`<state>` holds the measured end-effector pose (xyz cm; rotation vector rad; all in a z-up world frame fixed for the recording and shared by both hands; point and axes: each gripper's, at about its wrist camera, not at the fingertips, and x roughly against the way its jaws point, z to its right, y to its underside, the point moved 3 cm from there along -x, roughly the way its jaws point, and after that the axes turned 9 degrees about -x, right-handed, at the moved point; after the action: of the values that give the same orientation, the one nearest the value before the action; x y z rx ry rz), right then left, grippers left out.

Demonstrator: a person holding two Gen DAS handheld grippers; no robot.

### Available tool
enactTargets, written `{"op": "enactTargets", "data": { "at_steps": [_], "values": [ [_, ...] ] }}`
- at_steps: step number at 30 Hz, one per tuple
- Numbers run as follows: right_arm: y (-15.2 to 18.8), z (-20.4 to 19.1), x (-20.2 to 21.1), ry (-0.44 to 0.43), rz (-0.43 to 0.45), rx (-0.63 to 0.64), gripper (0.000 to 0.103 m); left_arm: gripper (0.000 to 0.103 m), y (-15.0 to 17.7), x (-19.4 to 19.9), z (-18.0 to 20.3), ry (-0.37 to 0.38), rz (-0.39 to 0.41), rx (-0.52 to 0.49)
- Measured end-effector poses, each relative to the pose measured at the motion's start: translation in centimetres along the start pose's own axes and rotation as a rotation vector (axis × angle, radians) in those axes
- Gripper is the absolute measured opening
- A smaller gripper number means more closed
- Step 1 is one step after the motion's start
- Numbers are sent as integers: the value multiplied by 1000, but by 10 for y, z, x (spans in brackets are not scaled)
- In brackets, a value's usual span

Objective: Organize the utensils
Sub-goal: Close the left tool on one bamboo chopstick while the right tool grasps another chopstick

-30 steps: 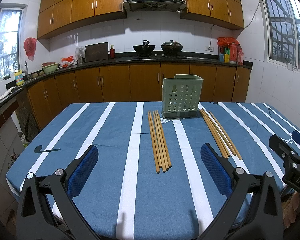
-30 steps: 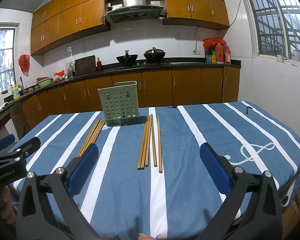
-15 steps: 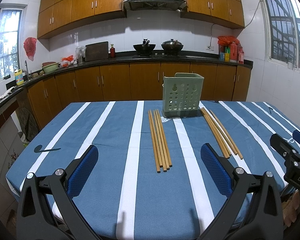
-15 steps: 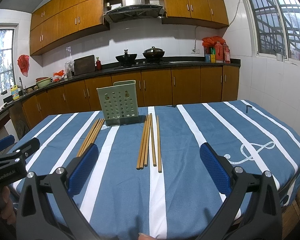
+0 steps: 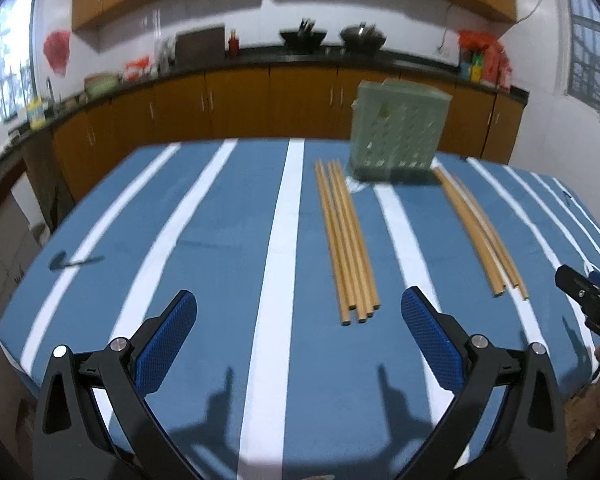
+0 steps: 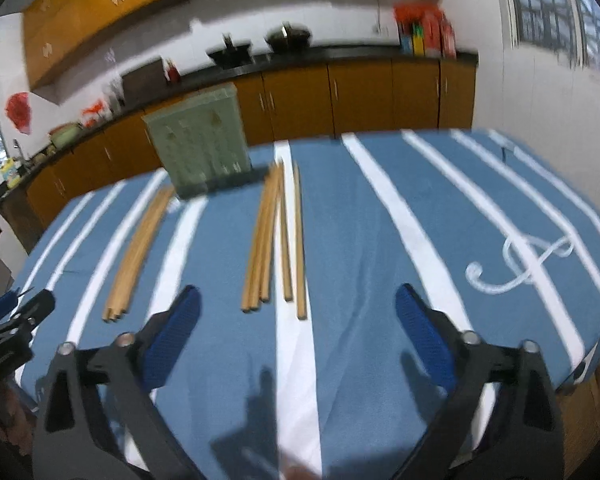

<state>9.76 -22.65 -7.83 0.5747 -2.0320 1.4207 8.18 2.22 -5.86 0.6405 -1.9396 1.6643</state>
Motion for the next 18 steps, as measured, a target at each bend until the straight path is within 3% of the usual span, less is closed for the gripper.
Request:
{"op": "enactTargets", "data": {
  "at_steps": [2,8,10,15,18],
  "values": [
    [-4,3,-20,7,-52,-13,79,101,0,-14,-6,19,-45,23],
    [-24,2,-60,18,-117,-30,53,79,-4,-41,-14,57,-122,54],
    [-32,-1,-73,13,-141,-27,40,71,-7,-50,-14,69,-152,59],
    [-41,-4,-102,30,-194,-10,21,55,-12,-65,-14,114,-190,56],
    [-42,-7,-106,51,-181,29,13,44,-17,-77,-13,132,-214,57]
  ]
}}
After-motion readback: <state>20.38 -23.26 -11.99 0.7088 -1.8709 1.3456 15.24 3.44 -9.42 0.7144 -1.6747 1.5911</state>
